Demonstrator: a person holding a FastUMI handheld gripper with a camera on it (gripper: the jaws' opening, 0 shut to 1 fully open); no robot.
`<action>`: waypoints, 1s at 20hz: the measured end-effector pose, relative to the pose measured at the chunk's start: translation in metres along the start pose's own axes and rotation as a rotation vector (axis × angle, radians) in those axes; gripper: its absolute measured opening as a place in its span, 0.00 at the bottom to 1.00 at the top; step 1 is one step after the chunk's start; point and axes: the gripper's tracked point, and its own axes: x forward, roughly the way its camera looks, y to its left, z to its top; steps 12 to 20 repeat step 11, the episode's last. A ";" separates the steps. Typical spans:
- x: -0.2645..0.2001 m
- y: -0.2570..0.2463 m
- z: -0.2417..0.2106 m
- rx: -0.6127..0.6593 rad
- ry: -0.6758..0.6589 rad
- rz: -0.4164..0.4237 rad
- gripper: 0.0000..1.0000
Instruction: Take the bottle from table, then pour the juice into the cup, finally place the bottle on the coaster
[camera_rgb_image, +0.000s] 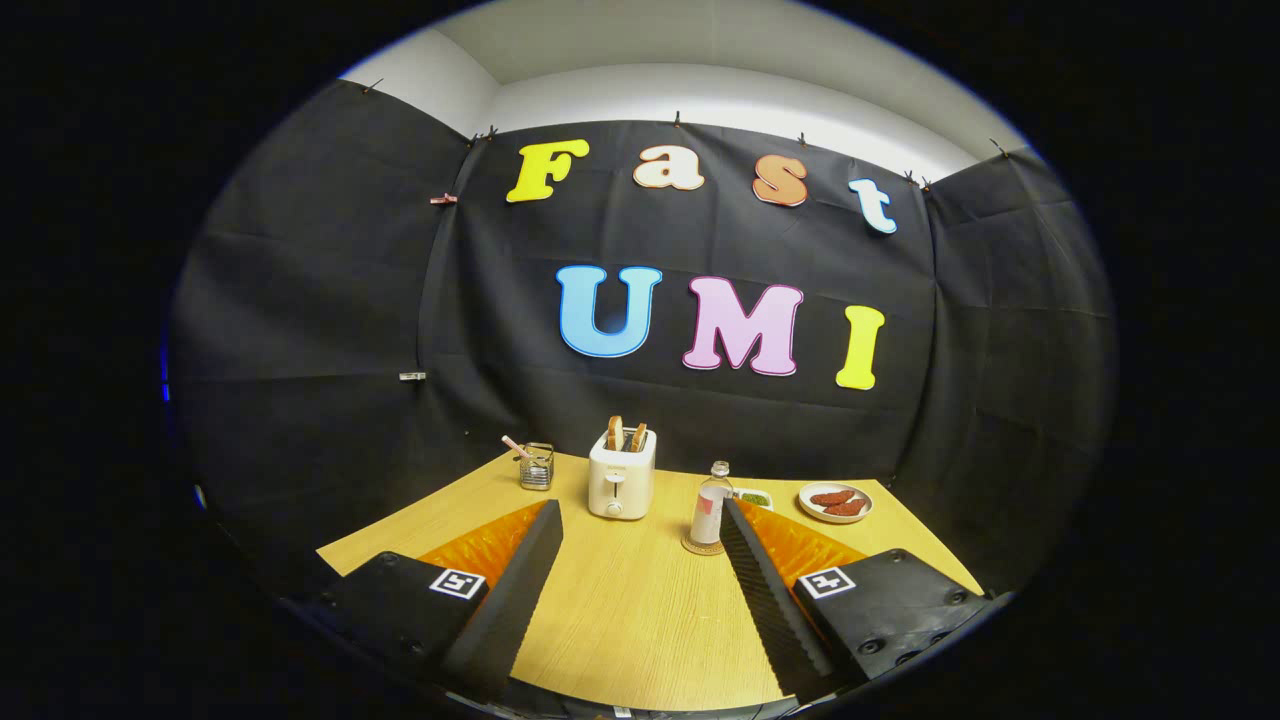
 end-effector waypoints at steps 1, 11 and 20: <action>-0.001 -0.001 -0.003 0.001 0.006 -0.002 0.97; 0.005 0.000 -0.015 -0.001 0.040 -0.018 0.97; 0.005 0.000 -0.015 -0.001 0.040 -0.018 0.97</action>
